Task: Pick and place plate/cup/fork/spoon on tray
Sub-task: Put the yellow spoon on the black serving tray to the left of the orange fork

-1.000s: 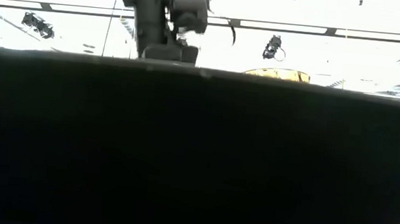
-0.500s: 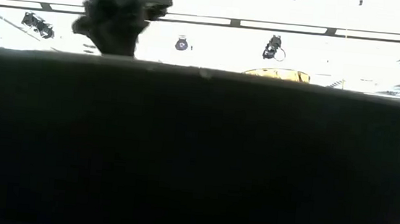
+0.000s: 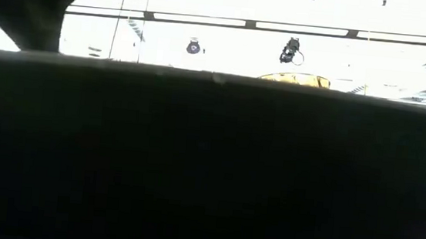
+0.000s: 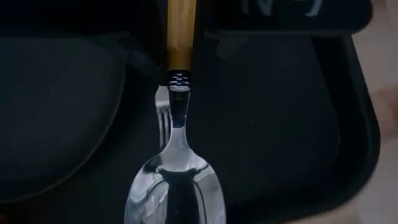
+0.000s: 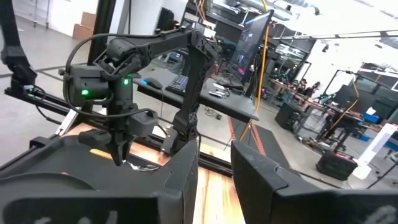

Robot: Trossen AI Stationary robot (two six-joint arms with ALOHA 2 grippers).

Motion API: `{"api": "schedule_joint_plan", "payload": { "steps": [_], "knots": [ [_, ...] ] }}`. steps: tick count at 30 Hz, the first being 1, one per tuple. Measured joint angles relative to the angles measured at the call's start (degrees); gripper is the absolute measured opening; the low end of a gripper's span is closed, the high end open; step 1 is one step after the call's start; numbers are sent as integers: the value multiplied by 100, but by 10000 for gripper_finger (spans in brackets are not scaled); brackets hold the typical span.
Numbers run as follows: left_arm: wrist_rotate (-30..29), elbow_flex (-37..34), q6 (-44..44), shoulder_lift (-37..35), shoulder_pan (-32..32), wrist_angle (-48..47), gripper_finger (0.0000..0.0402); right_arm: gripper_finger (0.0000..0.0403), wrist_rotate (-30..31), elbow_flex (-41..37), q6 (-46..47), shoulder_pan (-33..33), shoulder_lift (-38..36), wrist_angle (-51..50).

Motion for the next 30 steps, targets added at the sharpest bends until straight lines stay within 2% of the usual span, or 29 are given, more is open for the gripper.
{"api": "schedule_joint_plan", "payload": {
  "steps": [5, 8, 16, 23, 30],
  "knots": [
    [311, 0, -933, 284, -285, -16, 62, 103, -77, 0, 53, 4, 2, 3],
    [563, 0, -1150, 461, -331, 7, 62, 103, -77, 0, 64, 2, 2, 5],
    [980, 0, -1157, 820, -316, 443, 62, 103, -88, 0, 132, 4, 2, 18],
    [1000, -24, -1144, 819, -316, 340, 62, 103, -94, 0, 169, 4, 2, 53],
    [1070, -414, -1100, 889, -248, 610, 62, 103, -103, 0, 224, 5, 4, 52]
  ]
}}
